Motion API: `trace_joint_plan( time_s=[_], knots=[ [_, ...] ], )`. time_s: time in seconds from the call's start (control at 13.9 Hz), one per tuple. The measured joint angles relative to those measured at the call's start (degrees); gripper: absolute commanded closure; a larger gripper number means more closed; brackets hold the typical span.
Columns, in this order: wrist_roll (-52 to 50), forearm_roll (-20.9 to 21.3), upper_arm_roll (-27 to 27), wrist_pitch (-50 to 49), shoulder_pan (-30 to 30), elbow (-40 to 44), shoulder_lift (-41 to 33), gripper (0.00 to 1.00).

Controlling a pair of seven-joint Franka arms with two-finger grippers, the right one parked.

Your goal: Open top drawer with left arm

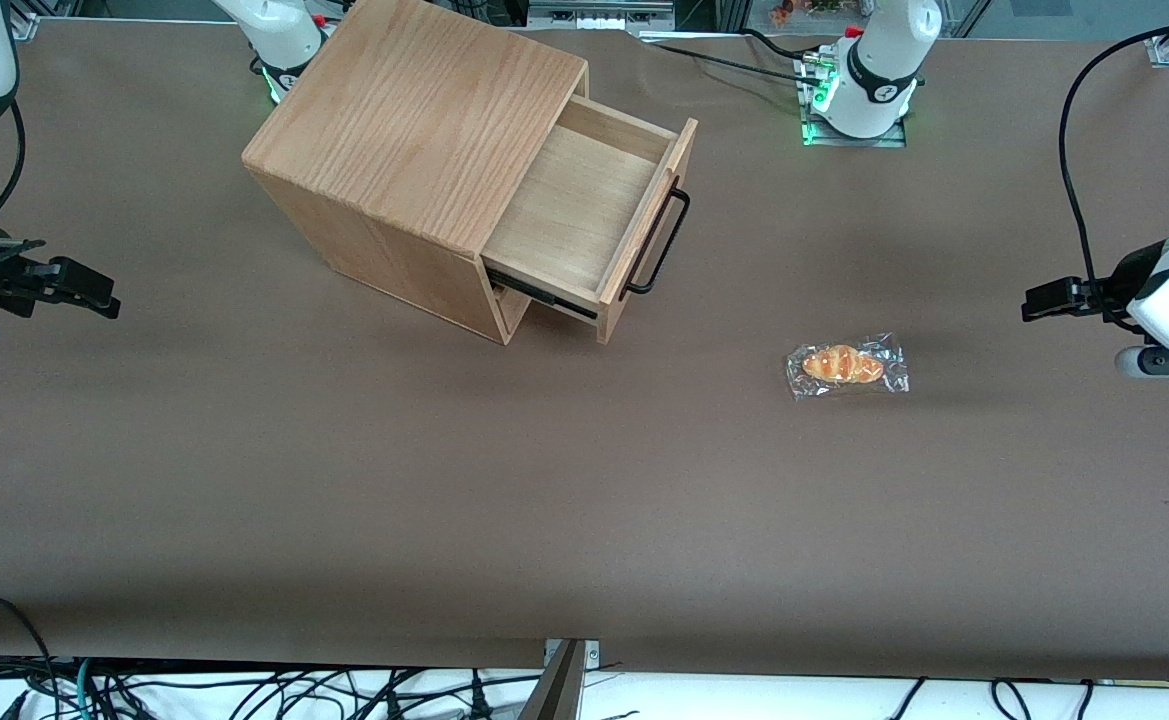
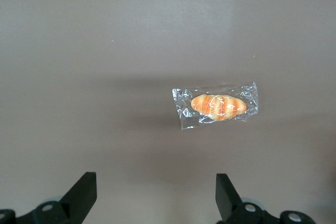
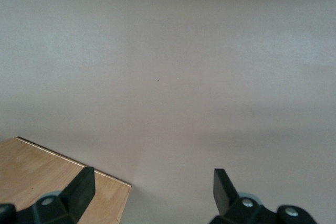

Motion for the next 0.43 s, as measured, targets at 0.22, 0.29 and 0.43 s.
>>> trace_joint_plan(
  time_s=[0.22,0.29,0.43],
  knots=[
    [0.0,0.0,0.0,1.2,0.0,-0.1,0.1,0.0],
    [0.0,0.0,0.0,1.4,0.0,-0.1,0.1,0.0],
    [0.0,0.0,0.0,1.9,0.0,-0.2,0.3,0.0]
  ],
)
